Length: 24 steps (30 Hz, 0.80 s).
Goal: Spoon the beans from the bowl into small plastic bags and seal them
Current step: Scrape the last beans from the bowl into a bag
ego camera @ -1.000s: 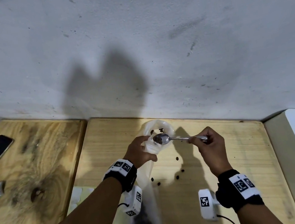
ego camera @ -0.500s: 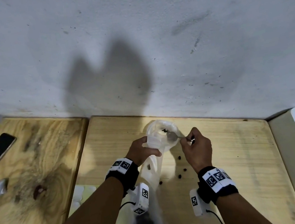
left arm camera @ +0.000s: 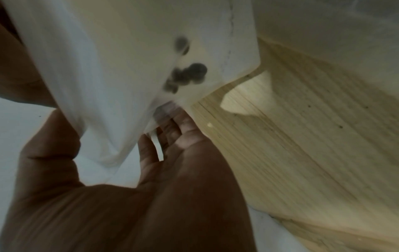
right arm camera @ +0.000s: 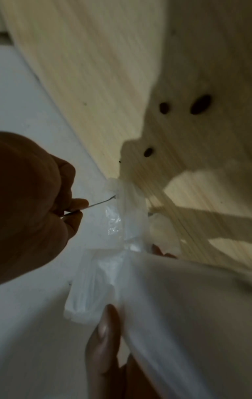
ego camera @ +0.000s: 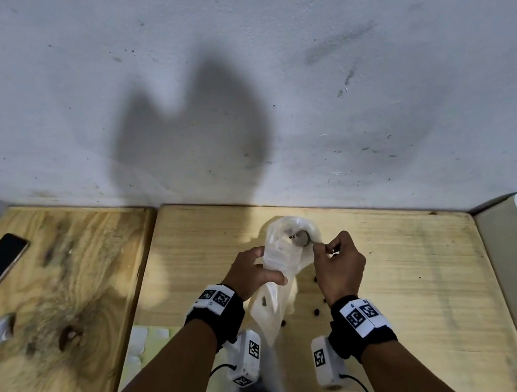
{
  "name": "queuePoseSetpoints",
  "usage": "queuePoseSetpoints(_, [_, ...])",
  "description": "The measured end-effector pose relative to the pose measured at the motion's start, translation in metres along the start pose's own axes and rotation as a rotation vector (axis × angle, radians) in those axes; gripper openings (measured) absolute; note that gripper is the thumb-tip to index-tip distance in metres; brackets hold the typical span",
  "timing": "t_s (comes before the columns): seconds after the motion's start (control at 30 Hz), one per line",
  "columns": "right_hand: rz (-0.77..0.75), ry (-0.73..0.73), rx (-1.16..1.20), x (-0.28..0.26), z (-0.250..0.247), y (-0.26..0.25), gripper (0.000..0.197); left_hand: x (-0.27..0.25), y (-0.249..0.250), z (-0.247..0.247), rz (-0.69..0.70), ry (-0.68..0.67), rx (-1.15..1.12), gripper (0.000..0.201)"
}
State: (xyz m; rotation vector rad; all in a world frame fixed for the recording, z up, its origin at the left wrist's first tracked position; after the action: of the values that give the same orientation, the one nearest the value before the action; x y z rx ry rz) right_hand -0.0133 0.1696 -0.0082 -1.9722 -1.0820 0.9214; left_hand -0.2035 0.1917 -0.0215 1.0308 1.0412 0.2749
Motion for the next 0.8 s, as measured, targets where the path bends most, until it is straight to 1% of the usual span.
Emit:
queuePoseSetpoints(0.1, [0.078,0.047,0.102,-0.003,0.004,0.009,0.028,-0.002,-0.001,0.003,0.006,-0.03,-0.007,0.048])
queuePoseSetpoints(0.2, [0.156,0.051,0.202,-0.007,0.009,0.016,0.025,0.0,-0.002,0.004,0.003,-0.05,0.0,0.045])
queuePoseSetpoints(0.33, [0.367,0.029,0.435,-0.006,0.021,0.041,0.031,0.003,-0.004,0.004,-0.02,-0.083,0.04,0.04])
queuePoseSetpoints(0.43, [0.49,-0.02,0.538,-0.003,0.027,0.058,0.039,0.003,-0.006,0.0,-0.043,-0.108,0.045,0.041])
queuePoseSetpoints(0.5, [0.524,-0.069,0.562,0.003,0.028,0.068,0.039,0.002,-0.006,-0.002,-0.053,-0.121,0.042,0.043])
queuePoseSetpoints(0.6, [0.545,-0.094,0.592,0.007,0.022,0.077,0.037,0.001,-0.005,-0.005,-0.07,-0.108,0.029,0.042])
queuePoseSetpoints(0.7, [0.543,-0.087,0.6,0.009,0.014,0.084,0.031,0.001,-0.008,-0.011,-0.067,-0.056,-0.042,0.049])
queuePoseSetpoints(0.8, [0.535,-0.083,0.601,0.009,0.004,0.088,0.029,0.002,-0.013,-0.017,-0.052,0.003,-0.114,0.05])
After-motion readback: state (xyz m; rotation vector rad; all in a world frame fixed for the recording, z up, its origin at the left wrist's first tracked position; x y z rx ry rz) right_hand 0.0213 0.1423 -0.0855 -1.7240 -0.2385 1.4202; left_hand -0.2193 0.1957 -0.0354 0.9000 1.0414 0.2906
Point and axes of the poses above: each hand's wrist, its own x-axis towards the middle knuckle, its own z-axis out of the palm, y = z × x, the point moved 5 cm from there along x, towards the middle knuckle, and after that the axes turned 15 degrees about -y, right-handed, at the moved point
